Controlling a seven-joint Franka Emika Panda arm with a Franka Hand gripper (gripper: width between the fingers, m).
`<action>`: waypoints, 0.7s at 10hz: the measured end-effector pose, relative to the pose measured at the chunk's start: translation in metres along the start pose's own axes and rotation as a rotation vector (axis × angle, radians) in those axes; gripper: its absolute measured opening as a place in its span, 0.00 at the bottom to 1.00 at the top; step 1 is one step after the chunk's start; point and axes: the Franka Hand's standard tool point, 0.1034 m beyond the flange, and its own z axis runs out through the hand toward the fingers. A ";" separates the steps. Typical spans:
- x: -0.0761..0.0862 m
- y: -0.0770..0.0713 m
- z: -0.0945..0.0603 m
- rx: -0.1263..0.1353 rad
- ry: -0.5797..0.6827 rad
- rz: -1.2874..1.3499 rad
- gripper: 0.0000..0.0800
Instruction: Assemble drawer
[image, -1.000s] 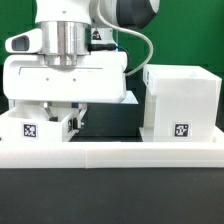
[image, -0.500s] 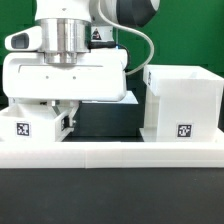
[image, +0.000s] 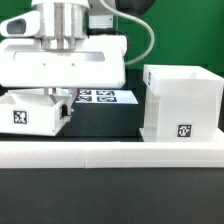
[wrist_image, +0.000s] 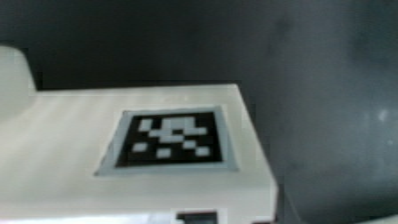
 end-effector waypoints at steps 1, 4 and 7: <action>0.004 0.002 -0.011 0.010 -0.006 -0.039 0.05; 0.008 0.005 -0.022 0.024 -0.013 -0.077 0.05; 0.005 0.002 -0.020 0.019 -0.018 -0.257 0.05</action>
Offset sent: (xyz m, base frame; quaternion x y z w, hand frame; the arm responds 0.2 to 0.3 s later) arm 0.0000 0.0000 0.0000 0.0000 0.0000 -0.0650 0.9979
